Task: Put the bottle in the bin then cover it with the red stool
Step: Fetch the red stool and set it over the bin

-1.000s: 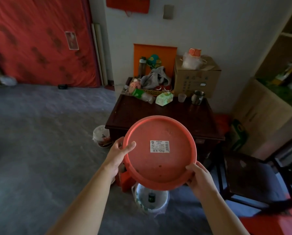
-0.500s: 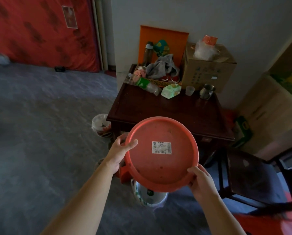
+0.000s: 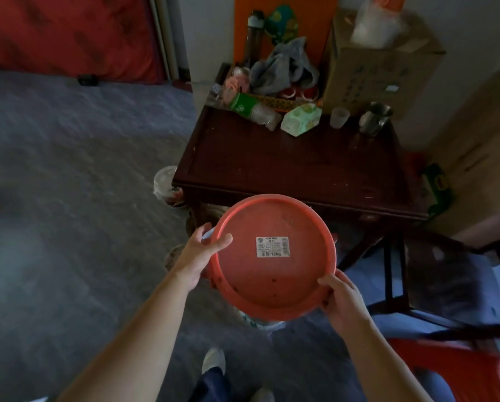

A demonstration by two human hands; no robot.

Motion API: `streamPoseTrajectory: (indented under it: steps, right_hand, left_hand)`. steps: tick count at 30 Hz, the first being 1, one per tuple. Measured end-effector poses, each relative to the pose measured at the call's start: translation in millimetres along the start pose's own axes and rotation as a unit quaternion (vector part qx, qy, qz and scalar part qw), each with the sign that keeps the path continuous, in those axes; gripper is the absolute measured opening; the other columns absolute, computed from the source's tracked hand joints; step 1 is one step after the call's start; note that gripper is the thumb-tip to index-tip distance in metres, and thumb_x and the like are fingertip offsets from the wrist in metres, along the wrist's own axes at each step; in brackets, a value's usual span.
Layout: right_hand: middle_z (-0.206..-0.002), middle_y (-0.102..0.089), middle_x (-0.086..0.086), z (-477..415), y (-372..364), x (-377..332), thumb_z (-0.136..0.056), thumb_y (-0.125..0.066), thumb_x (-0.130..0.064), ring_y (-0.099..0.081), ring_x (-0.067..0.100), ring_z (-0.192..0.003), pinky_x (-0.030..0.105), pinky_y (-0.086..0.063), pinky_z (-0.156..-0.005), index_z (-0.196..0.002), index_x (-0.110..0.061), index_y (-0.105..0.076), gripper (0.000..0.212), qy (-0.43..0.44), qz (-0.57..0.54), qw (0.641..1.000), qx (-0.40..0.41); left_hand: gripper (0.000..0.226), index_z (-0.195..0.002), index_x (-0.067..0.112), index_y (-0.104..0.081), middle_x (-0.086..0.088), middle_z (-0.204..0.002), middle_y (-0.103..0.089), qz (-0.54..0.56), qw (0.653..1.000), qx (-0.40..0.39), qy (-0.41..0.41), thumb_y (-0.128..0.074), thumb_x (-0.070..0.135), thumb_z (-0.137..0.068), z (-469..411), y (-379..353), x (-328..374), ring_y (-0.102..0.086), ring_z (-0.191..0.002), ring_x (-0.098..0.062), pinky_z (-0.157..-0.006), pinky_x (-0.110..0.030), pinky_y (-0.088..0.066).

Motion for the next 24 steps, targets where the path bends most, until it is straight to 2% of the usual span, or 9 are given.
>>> streamPoseTrajectory:
  steps: [2,7,12,14,16,17,19,21,24]
  right_hand:
    - [-0.086,-0.057,0.014,-6.1,-4.7,-1.6,-0.086,-0.052,0.006,-0.057,0.027,-0.077,0.041,-0.053,-0.073,-0.103,-0.003,-0.06,0.022,-0.006,-0.005,1.0,0.007]
    - [-0.078,-0.057,0.011,-25.0,-12.7,-10.2,-0.084,-0.05,0.01,-0.055,0.024,-0.07,0.038,-0.05,-0.067,-0.099,-0.002,-0.06,0.022,-0.002,-0.019,1.0,0.022]
    - [-0.072,-0.056,0.009,-54.1,-13.8,1.3,-0.084,-0.049,0.011,-0.054,0.023,-0.068,0.038,-0.047,-0.069,-0.097,-0.002,-0.059,0.021,-0.003,-0.028,0.999,0.02]
    - [-0.072,-0.056,0.01,-67.6,-9.6,16.5,-0.083,-0.049,0.011,-0.054,0.024,-0.066,0.039,-0.047,-0.068,-0.096,-0.002,-0.059,0.021,-0.014,-0.033,0.999,0.02]
    - [-0.071,-0.057,0.011,-84.6,-1.2,36.8,-0.082,-0.049,0.011,-0.055,0.024,-0.064,0.038,-0.048,-0.065,-0.095,-0.002,-0.059,0.021,-0.026,-0.034,0.999,0.019]
    - [-0.07,-0.056,0.011,-94.2,4.6,47.8,-0.082,-0.049,0.011,-0.054,0.024,-0.063,0.037,-0.048,-0.062,-0.095,-0.002,-0.059,0.021,-0.03,-0.031,0.999,0.019]
    - [-0.07,-0.053,0.013,-118.0,19.4,72.5,-0.081,-0.048,0.012,-0.052,0.024,-0.061,0.034,-0.047,-0.058,-0.096,0.001,-0.058,0.022,-0.036,-0.027,0.999,0.023]
    - [-0.074,-0.055,0.016,-145.7,37.5,101.0,-0.08,-0.049,0.013,-0.053,0.026,-0.064,0.037,-0.046,-0.062,-0.104,0.005,-0.058,0.026,-0.043,-0.023,0.998,0.026]
    - [-0.082,-0.06,0.02,-189.3,66.3,146.6,-0.078,-0.051,0.012,-0.056,0.029,-0.068,0.04,-0.048,-0.066,-0.107,0.004,-0.061,0.031,-0.047,-0.018,0.998,0.03]
  left_hand:
    - [0.127,-0.149,0.023,-0.028,-0.009,-0.135,-0.054,0.006,1.0,-0.006,0.001,-0.089,0.055,-0.042,-14.1,1.9,7.9,-0.058,-0.117,-0.027,-0.105,-0.051,-0.044]
    - [0.116,-0.148,0.02,-0.03,-0.006,-0.124,-0.062,0.019,0.999,-0.029,0.004,-0.089,0.046,-0.05,-51.8,-3.4,23.3,-0.063,-0.11,-0.025,-0.103,-0.051,-0.045]
    - [0.101,-0.133,0.025,-0.051,-0.006,-0.115,-0.07,0.004,0.998,-0.057,0.017,-0.091,0.054,-0.044,-84.7,-8.2,12.3,-0.067,-0.106,-0.029,-0.098,-0.054,-0.049]
    - [0.074,-0.115,0.031,-0.061,0.001,-0.104,-0.075,-0.008,0.998,-0.066,0.008,-0.09,0.048,-0.05,-94.1,-12.2,4.5,-0.069,-0.102,-0.027,-0.089,-0.045,-0.055]
    - [0.055,-0.099,0.036,-0.063,0.012,-0.09,-0.077,-0.01,0.997,-0.071,-0.004,-0.09,0.044,-0.052,-106.2,-14.0,-9.1,-0.071,-0.093,-0.017,-0.075,-0.029,-0.057]
    - [0.057,-0.097,0.037,-0.064,0.014,-0.092,-0.077,-0.012,0.997,-0.078,-0.013,-0.09,0.046,-0.047,-112.5,-15.0,-18.0,-0.072,-0.09,-0.012,-0.071,-0.023,-0.056]
    - [0.064,-0.102,0.04,-0.069,0.008,-0.103,-0.076,-0.032,0.995,-0.088,-0.026,-0.091,0.049,-0.043,-130.2,-14.2,-44.3,-0.071,-0.094,-0.011,-0.075,-0.023,-0.056]
    - [0.078,-0.111,0.038,-0.065,0.007,-0.104,-0.075,-0.037,0.997,-0.071,-0.023,-0.091,0.052,-0.039,-155.1,-4.7,-83.1,-0.07,-0.101,-0.015,-0.085,-0.03,-0.055]
    - [0.107,-0.134,0.027,-0.05,0.006,-0.112,-0.073,-0.083,0.995,-0.055,-0.025,-0.088,0.06,-0.04,-191.4,2.3,-144.0,-0.065,-0.11,-0.015,-0.102,-0.043,-0.048]
Point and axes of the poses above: each hand's wrist, its own z-axis away from the middle knuckle, its own y-axis out of the back of the hand, x = y × z, the point moved 10 cm from there along -z, towards the middle knuckle
